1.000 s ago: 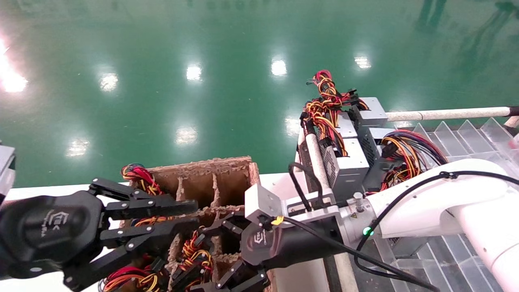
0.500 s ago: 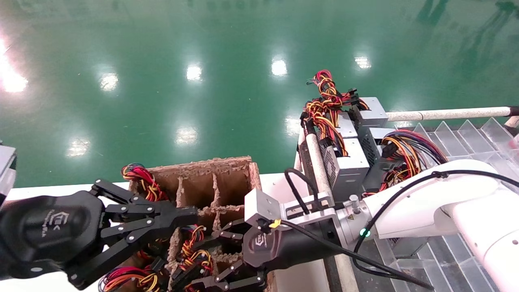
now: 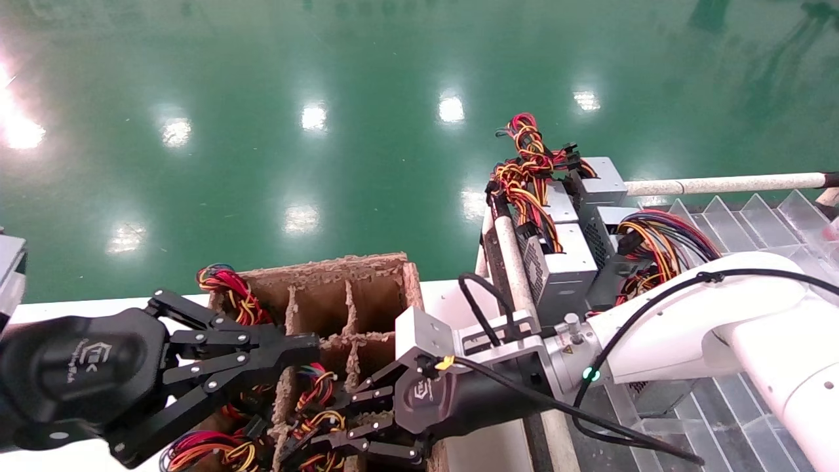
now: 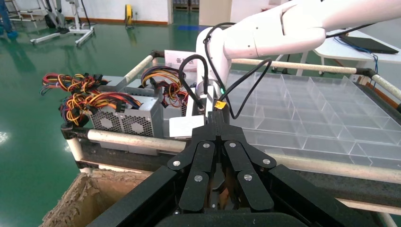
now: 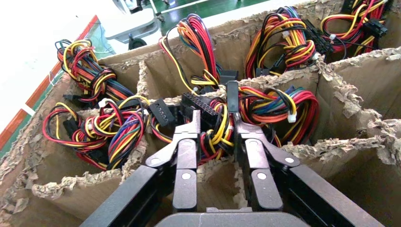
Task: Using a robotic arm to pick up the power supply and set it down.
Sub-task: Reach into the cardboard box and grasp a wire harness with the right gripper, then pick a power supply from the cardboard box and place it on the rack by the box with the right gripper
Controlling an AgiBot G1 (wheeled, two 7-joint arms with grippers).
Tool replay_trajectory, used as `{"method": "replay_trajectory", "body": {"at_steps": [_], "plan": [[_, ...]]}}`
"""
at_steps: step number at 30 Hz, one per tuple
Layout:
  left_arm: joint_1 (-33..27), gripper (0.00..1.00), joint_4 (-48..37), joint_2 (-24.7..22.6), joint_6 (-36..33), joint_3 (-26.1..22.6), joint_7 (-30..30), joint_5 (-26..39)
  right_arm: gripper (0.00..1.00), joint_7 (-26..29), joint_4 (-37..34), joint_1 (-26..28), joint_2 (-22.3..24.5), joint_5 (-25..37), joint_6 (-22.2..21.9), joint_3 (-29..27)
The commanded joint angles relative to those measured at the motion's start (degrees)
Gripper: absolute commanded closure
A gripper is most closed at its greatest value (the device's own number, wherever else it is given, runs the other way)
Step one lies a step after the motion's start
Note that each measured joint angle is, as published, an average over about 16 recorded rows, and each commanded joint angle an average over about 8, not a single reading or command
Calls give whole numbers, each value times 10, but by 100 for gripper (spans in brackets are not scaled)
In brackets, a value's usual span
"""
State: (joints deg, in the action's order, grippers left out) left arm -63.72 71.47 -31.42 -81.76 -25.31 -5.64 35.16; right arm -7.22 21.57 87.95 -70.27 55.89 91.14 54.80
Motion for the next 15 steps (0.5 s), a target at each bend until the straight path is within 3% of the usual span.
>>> {"method": "replay_trajectory", "body": {"at_steps": [1,15], "plan": [[0,100,0,0,0,0,0,0,100,0,1,2,1,-5,0,6],[0,100,0,0,0,0,0,0,100,27,62,14,30,-75,3,43]]}}
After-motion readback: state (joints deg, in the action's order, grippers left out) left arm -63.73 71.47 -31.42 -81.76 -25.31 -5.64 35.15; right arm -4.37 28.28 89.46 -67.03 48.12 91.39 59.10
